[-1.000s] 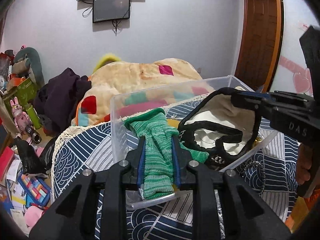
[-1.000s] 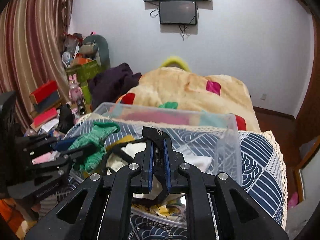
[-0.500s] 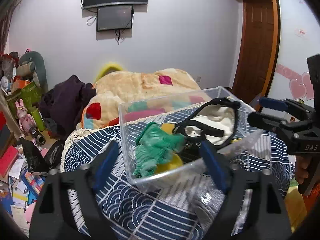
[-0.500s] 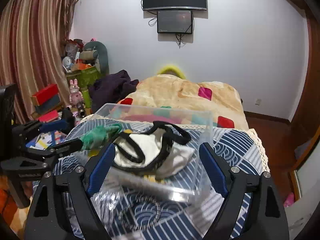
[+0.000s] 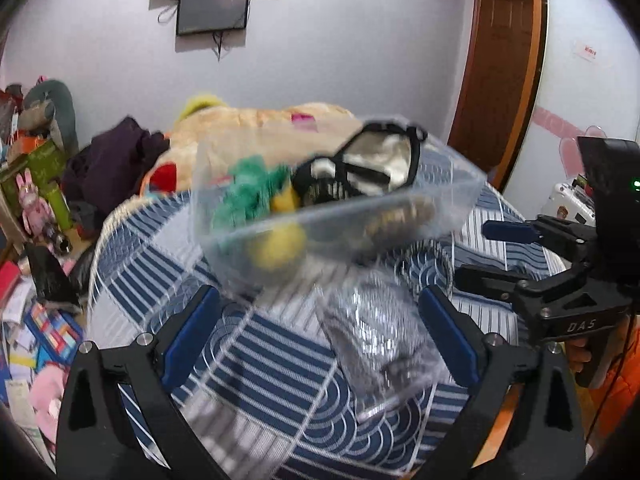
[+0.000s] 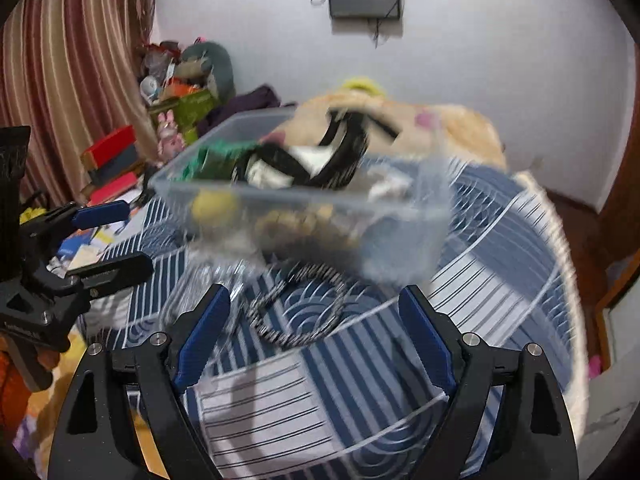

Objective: Organize soft objects
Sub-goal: 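Grasp the silver zip bag with the left tool while the right tool grasps the braided cord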

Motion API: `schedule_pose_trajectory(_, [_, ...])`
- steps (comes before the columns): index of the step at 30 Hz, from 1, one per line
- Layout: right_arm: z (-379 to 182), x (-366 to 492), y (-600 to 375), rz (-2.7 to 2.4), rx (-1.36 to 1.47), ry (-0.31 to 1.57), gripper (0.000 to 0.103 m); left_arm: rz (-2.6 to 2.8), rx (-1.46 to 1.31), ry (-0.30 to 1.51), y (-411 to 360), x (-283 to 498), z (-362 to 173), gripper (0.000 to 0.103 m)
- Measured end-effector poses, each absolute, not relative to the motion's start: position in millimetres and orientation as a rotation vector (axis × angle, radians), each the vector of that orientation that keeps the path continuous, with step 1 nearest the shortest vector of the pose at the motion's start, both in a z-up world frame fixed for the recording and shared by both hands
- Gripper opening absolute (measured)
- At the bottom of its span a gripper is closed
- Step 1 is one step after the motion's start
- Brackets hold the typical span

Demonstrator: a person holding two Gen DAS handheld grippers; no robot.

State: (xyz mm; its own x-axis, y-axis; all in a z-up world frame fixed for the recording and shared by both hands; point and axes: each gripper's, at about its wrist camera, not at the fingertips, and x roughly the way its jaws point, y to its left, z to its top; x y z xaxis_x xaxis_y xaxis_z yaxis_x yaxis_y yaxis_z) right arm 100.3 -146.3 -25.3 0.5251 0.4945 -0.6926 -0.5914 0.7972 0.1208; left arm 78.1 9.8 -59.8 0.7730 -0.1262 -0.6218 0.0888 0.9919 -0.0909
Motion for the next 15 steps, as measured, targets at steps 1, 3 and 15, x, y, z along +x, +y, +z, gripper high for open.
schedule_pose_trajectory(1, [-30,101,-143,0.661,-0.133,0.8,0.085,-0.117,-0.063,0.689,10,77,-64,0.1])
schedule_pose_trajectory(3, [-40,104,-136,0.664,-0.138,0.81,0.085,-0.116,-0.071,0.715,11,75,-72,0.1])
schedule_pose_trajectory(15, [-47,107,-128,0.597,-0.203,0.769,0.033,-0.195,-0.172,0.766,0,89,-91,0.1])
